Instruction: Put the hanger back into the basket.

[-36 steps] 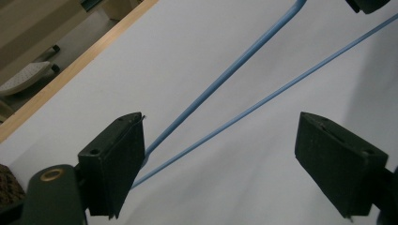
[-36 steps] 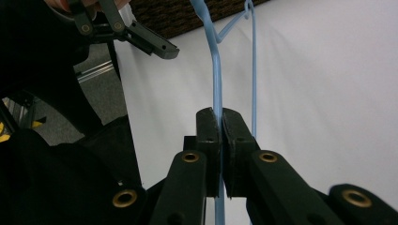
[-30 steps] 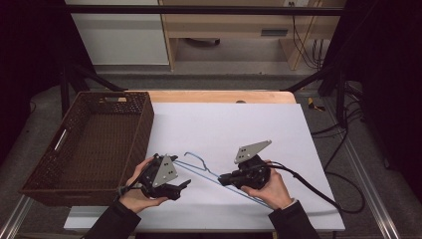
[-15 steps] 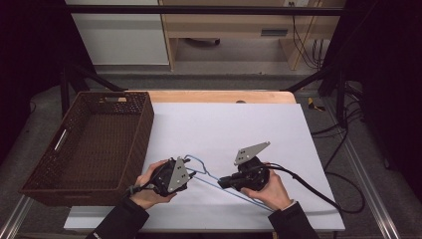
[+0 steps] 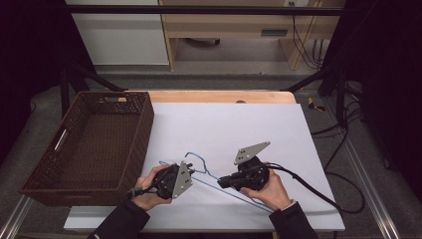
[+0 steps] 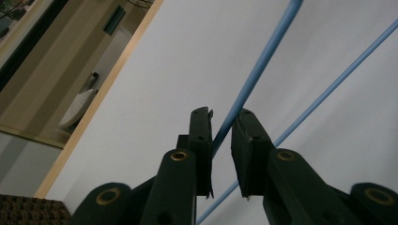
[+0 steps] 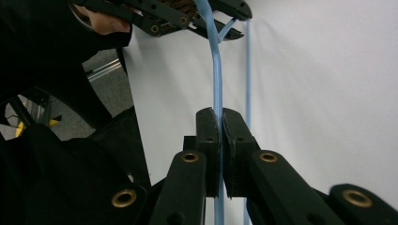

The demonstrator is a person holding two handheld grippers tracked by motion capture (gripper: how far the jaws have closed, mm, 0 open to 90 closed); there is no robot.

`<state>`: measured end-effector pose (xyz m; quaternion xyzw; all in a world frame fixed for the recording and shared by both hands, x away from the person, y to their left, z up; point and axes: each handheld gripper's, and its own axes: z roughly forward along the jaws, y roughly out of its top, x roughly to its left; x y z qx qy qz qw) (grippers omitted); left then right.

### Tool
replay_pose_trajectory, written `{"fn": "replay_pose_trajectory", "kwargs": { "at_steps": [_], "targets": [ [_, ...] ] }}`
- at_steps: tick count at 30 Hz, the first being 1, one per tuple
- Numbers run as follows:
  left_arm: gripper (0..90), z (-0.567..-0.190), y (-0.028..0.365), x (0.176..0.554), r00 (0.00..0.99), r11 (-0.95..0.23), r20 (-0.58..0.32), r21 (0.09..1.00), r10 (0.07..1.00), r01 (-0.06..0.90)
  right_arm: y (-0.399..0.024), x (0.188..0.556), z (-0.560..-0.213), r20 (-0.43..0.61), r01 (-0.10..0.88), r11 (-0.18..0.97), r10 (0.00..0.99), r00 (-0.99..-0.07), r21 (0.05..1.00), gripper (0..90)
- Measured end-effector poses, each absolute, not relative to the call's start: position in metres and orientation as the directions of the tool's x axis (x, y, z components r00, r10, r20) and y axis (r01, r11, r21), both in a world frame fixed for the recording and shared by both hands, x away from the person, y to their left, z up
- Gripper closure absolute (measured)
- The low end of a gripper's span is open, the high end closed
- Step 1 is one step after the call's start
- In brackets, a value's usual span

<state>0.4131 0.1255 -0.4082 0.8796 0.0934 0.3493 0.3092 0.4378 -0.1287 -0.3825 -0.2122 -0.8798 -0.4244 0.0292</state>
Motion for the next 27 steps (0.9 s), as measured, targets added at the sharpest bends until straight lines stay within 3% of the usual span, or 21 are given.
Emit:
{"fn": "replay_pose_trajectory", "kwargs": {
  "at_steps": [9, 18, 23, 27],
  "targets": [
    [83.7, -0.409, 0.120, 0.407, 0.722, -0.827, 0.594, 0.559, 0.354, -0.055, -0.131, 0.439, -0.383, 0.180, 0.378, 0.548, 0.381, -0.907, 0.746, 86.8],
    [86.7, -0.405, 0.114, 0.403, 0.742, -0.840, 0.571, 0.543, 0.352, -0.020, -0.135, 0.438, -0.379, 0.127, 0.361, 0.523, 0.430, -0.894, 0.772, 83.4],
    [86.9, -0.399, 0.111, 0.402, 0.733, -0.838, 0.563, 0.546, 0.381, 0.015, -0.145, 0.436, -0.370, 0.090, 0.341, 0.487, 0.467, -0.880, 0.805, 78.6],
    [87.0, -0.394, 0.108, 0.405, 0.727, -0.847, 0.559, 0.529, 0.399, 0.058, -0.163, 0.434, -0.360, 0.046, 0.313, 0.416, 0.539, -0.841, 0.854, 69.8]
  ]
}}
